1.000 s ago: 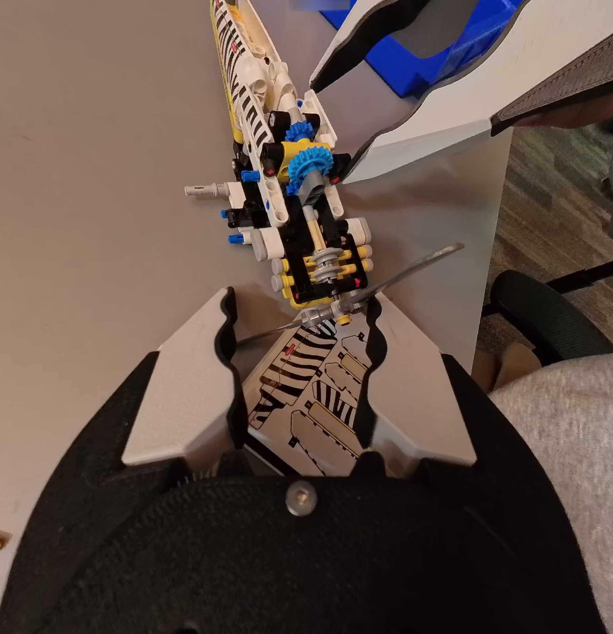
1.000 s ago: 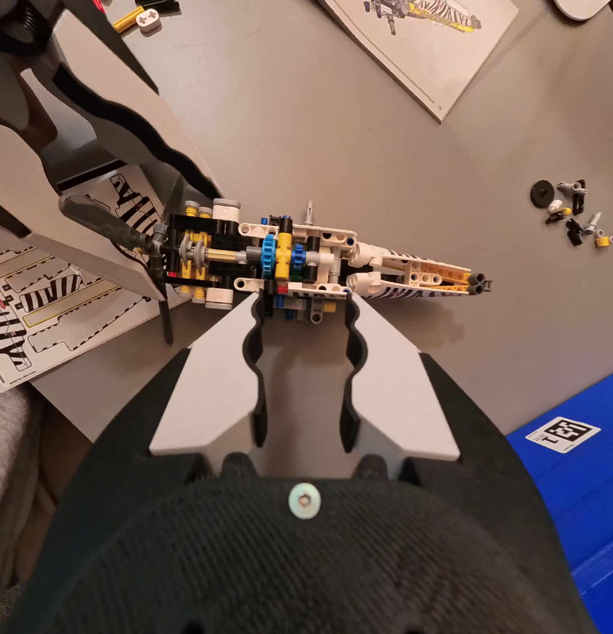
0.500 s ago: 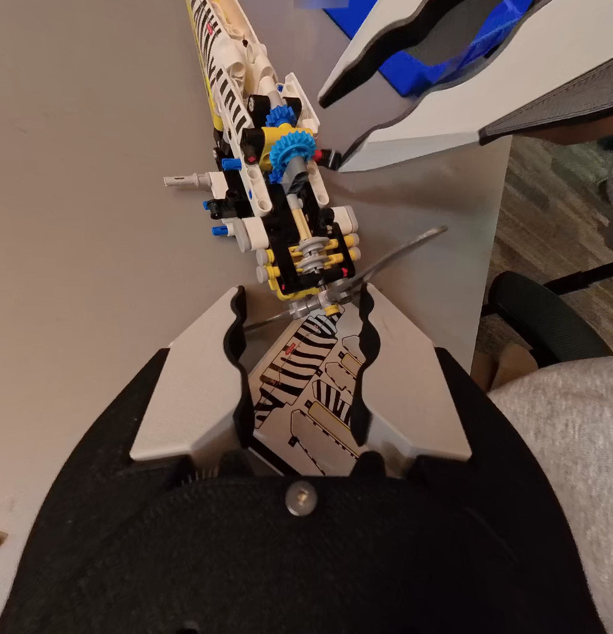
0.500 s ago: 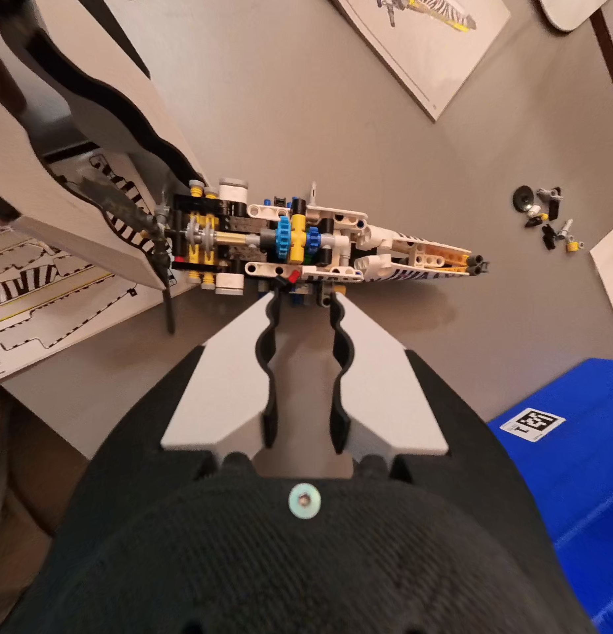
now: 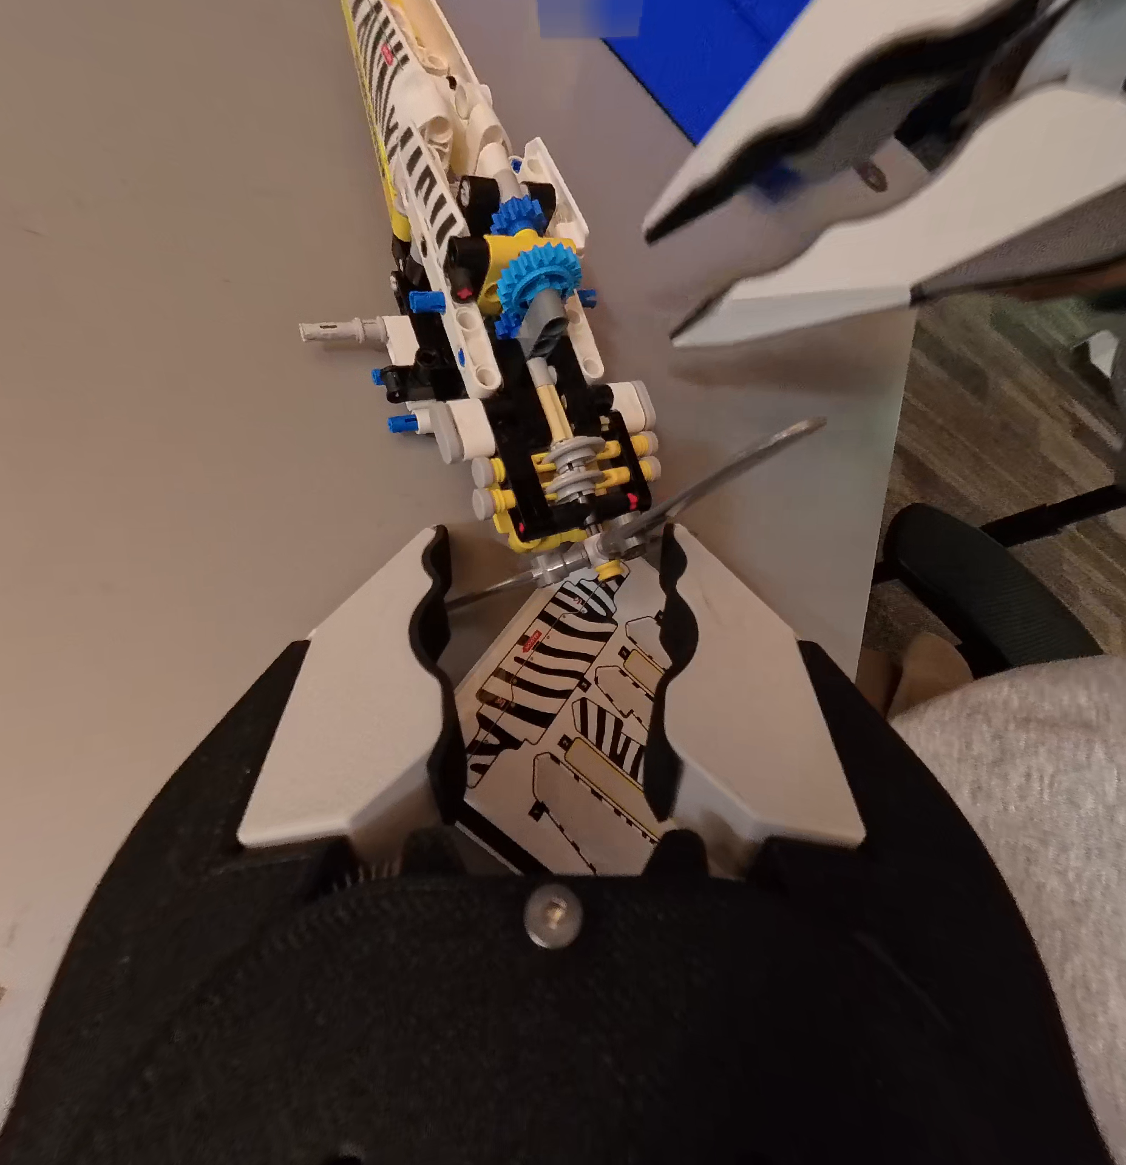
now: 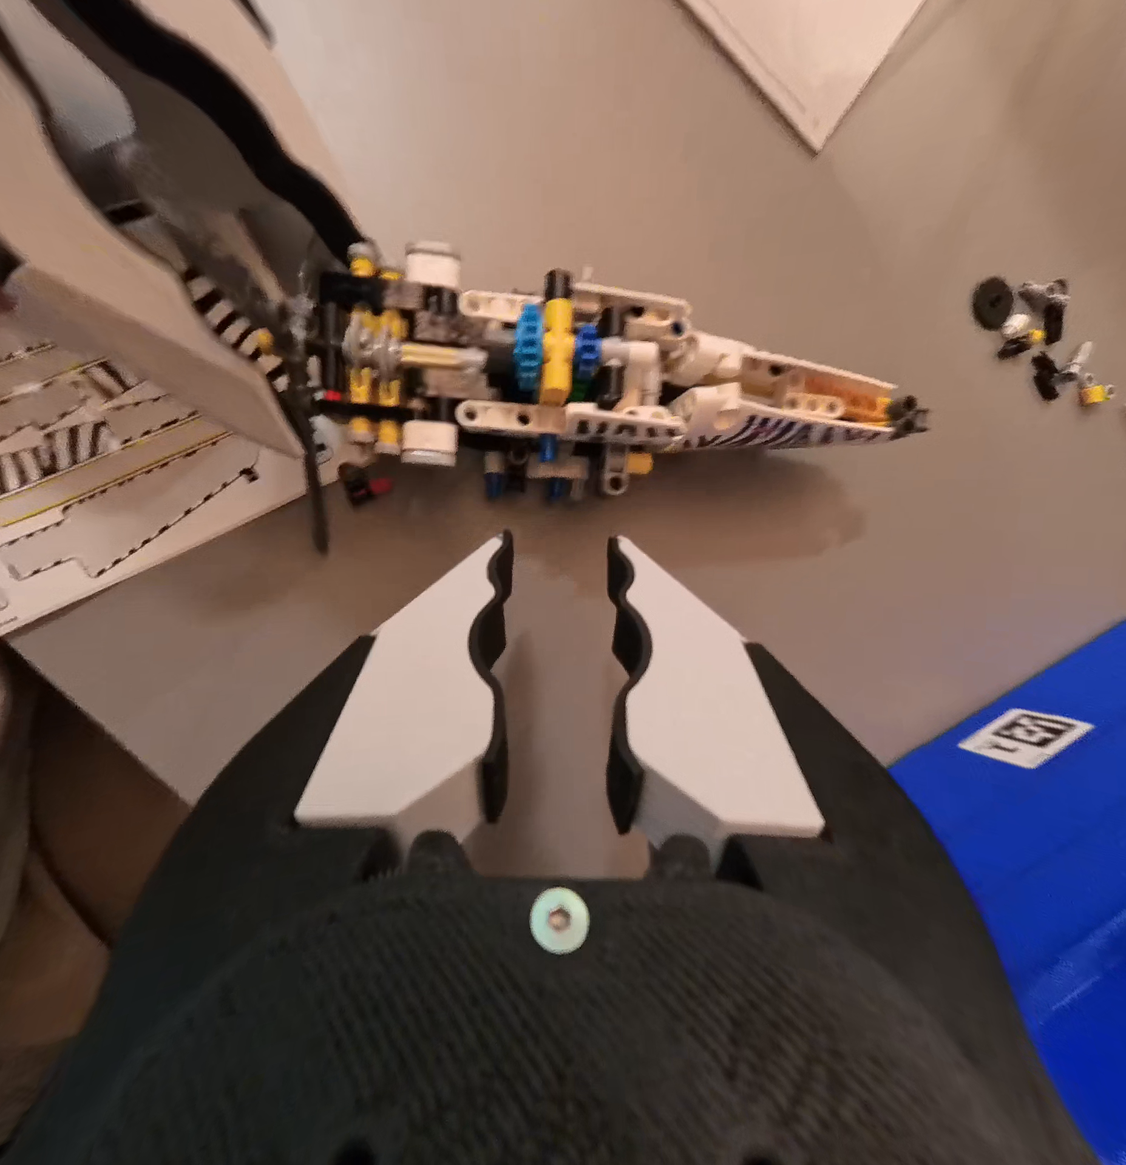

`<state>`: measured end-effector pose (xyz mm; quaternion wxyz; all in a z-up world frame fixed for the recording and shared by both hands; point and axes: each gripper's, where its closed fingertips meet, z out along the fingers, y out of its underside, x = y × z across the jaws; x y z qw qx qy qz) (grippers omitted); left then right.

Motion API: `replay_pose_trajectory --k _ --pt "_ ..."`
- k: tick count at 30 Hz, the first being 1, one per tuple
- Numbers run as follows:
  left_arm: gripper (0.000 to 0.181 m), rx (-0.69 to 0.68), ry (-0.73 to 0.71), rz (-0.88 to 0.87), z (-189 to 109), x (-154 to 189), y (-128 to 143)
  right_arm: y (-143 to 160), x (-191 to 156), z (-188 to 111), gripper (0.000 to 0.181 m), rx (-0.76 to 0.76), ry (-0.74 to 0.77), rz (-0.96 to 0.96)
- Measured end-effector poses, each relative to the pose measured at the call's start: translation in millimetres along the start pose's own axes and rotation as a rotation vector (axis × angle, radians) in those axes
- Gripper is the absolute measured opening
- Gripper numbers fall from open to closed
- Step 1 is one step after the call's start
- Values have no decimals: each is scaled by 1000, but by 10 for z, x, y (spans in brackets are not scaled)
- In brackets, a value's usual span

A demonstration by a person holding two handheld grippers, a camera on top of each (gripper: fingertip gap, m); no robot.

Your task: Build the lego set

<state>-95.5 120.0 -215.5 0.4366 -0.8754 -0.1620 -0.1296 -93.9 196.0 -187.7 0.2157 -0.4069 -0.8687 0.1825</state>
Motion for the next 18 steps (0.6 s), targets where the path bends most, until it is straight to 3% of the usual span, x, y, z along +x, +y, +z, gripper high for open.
replay_pose_trajectory --k 7,12,18 --pt "65 114 116 -112 -124 -3 -124 -5 -537 91 26 159 -150 51" --pt "65 227 202 -137 -237 50 -259 -111 -598 186 26 257 -194 97" --pt "67 357 274 -132 -363 120 -408 -71 -640 329 23 222 -211 72"
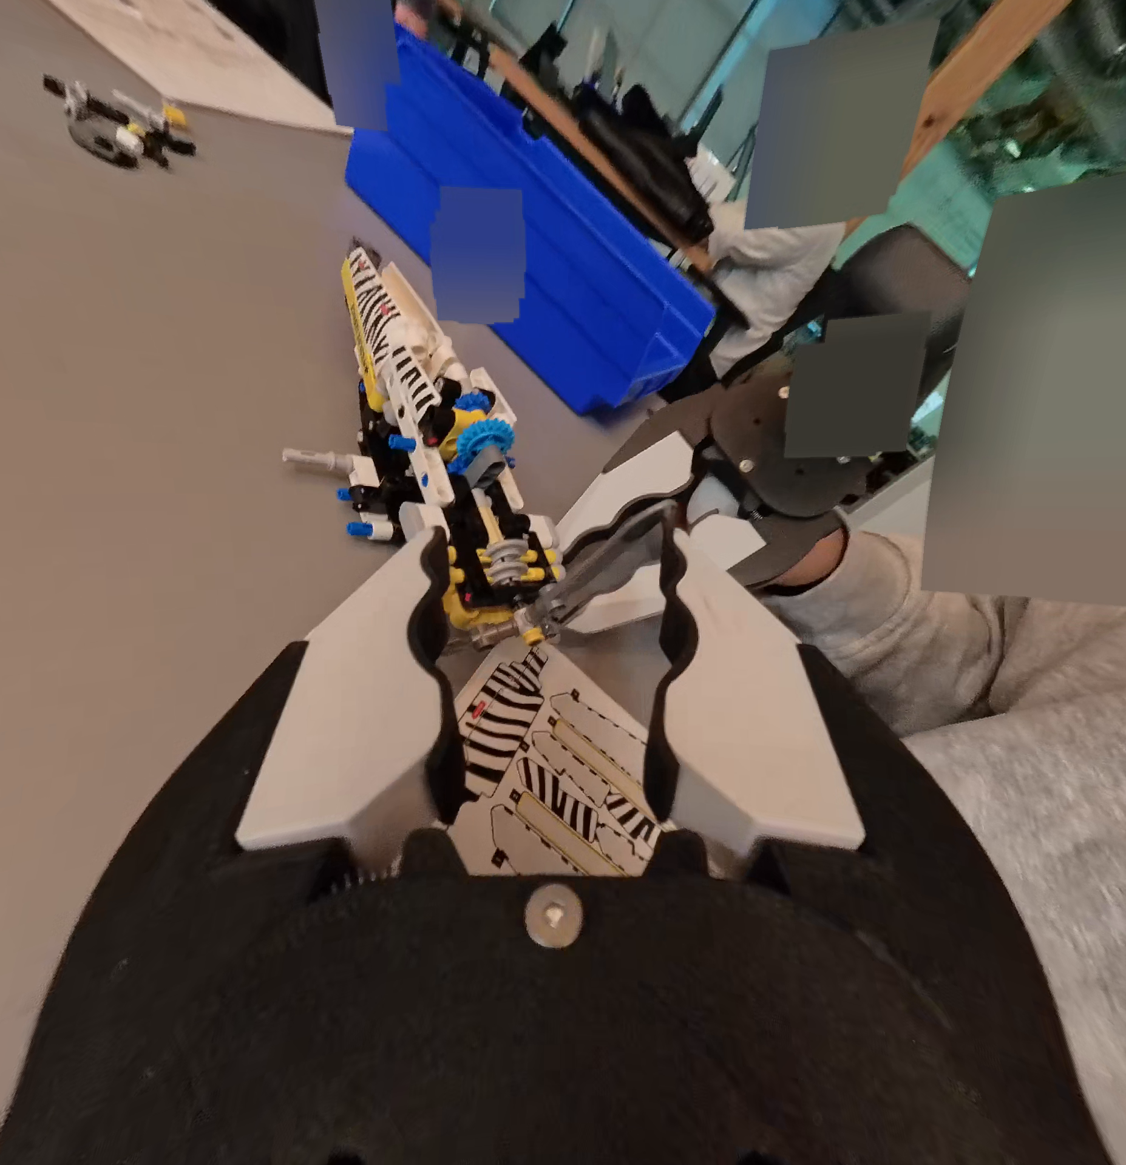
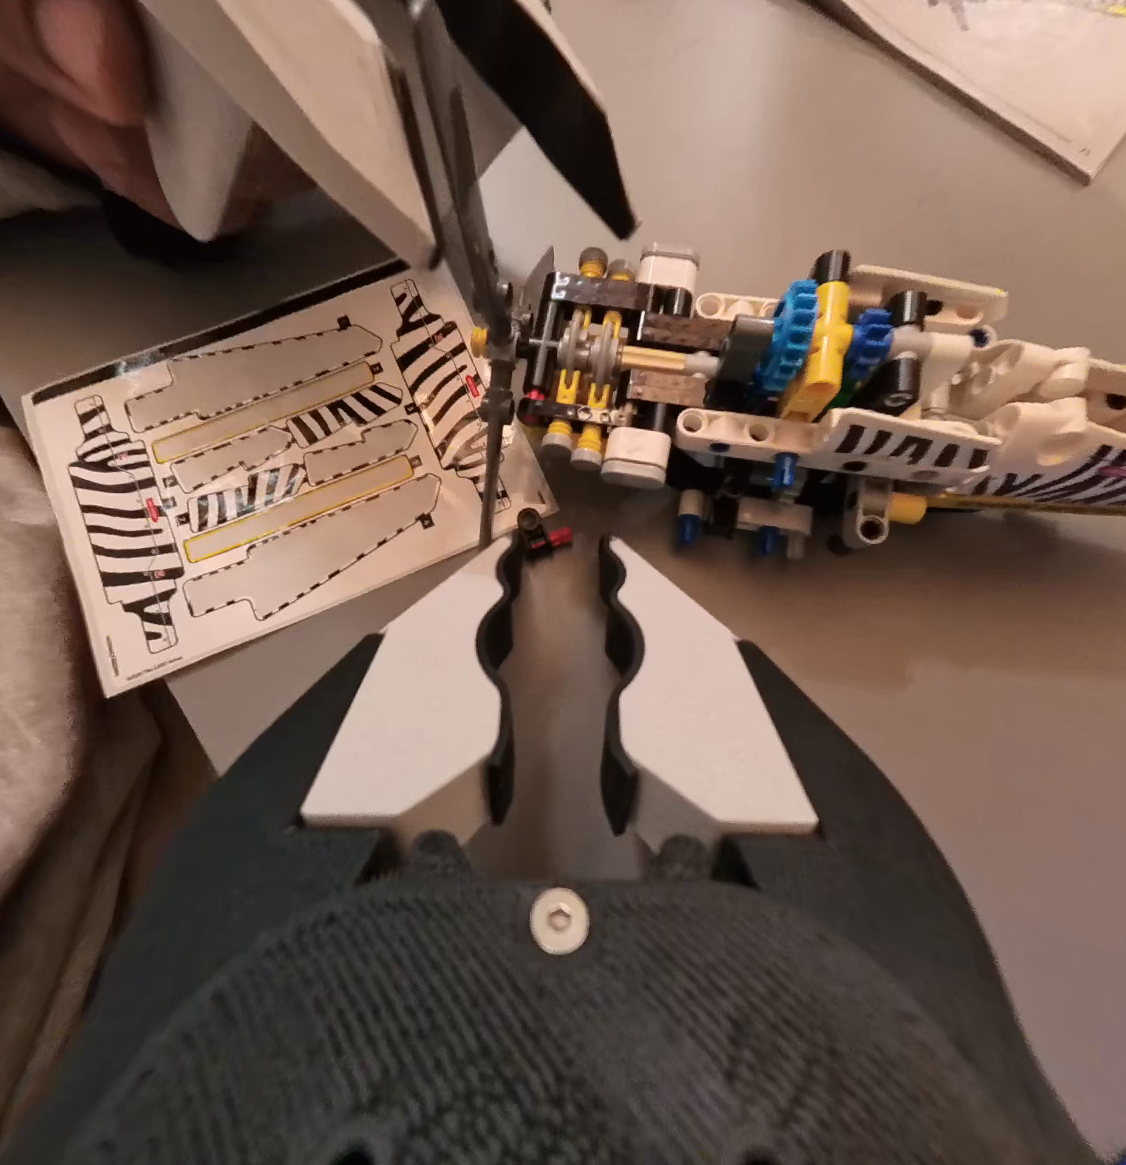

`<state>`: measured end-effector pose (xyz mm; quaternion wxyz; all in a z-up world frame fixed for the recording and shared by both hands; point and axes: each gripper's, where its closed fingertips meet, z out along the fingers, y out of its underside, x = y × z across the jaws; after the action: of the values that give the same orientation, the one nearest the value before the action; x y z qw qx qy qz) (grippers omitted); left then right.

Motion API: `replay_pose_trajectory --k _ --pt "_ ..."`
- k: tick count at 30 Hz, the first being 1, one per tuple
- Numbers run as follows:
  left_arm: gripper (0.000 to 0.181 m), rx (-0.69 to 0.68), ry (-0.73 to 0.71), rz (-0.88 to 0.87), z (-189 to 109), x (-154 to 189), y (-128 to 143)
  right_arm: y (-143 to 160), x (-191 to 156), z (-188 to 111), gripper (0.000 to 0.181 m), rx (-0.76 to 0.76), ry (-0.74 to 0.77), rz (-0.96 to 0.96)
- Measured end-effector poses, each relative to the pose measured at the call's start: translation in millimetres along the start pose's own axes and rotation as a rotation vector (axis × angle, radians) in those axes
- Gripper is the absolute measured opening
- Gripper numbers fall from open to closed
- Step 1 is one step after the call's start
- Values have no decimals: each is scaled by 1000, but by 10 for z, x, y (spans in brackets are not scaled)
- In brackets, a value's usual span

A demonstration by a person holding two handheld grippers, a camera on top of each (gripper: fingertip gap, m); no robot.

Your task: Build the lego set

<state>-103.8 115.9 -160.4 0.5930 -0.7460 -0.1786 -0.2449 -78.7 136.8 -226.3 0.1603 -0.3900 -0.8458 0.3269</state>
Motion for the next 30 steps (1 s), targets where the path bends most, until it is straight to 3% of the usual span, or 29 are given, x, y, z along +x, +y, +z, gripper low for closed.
replay_pose_trajectory --k 3,8,10,13,17,20,30 --pt "68 39 4 23 -30 24 -53 -10 1 11 13 23 -5 17" --pt "68 100 3 107 -76 102 -140 -40 72 -129 13 81 72 69" --pt "67 120 26 147 -81 187 -161 -208 54 -291 13 200 93 103" --pt "63 143 137 182 -91 420 -175 -629 -76 -642 13 518 67 153" --pt "53 226 127 406 -174 637 -232 -1000 -174 -993 13 885 -151 449" --pt "26 306 -18 597 -228 653 -295 -1124 -202 -1069 12 1024 -348 640" --pt "26 408 -171 849 -306 786 -338 -1279 -419 -916 12 1044 -782 953"
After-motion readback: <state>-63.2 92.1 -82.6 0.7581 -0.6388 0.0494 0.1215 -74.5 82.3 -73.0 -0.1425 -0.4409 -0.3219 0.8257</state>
